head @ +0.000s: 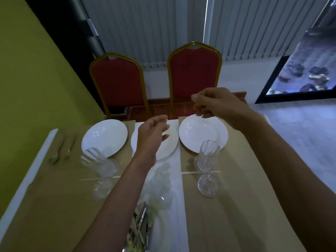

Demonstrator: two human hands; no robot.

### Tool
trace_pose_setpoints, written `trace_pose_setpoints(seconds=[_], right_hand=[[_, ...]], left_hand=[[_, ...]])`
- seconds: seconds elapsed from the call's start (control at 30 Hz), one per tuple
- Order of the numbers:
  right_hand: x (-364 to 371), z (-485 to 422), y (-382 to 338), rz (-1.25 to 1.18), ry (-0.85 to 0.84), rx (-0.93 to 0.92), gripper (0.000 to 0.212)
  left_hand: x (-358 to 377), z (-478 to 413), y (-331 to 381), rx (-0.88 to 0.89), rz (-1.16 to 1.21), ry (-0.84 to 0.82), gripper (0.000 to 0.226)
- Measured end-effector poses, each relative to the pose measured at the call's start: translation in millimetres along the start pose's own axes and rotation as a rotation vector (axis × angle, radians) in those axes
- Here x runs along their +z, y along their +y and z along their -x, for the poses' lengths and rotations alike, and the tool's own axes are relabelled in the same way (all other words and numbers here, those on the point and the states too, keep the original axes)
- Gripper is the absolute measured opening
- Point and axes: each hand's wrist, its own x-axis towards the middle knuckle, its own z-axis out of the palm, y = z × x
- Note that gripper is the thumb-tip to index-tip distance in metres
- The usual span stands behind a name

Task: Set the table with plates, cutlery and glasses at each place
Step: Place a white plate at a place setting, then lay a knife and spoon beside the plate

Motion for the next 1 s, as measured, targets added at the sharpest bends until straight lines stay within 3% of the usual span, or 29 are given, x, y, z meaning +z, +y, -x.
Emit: trace_pose_setpoints(seconds=[0.2,0.4,0.6,1.0], right_hand=[[116.3,40.7,-66.4,0.203,-0.128,-0.067,0.019],[234.4,65.5,-90.5,0.516,-0.267,-0.118,0.02],[339.8,78.7,-73.3,0.621,-0.425,-0.096,0.021],[432.3,68.0,1.2,0.912,-0.541,0.095,0.031]], left_hand=[[-110.4,38.2,12.0,0.006,0.035,0.006,0.018],[-241.7,76.5,-39.8,0.028,-0.192,0.123,0.017],[-344.8,103.1,-123.5,-0.18,-0.299,0.22,0.015],[-419.5,92.7,-204.3,-0.395,-0.56,0.152,0.01]])
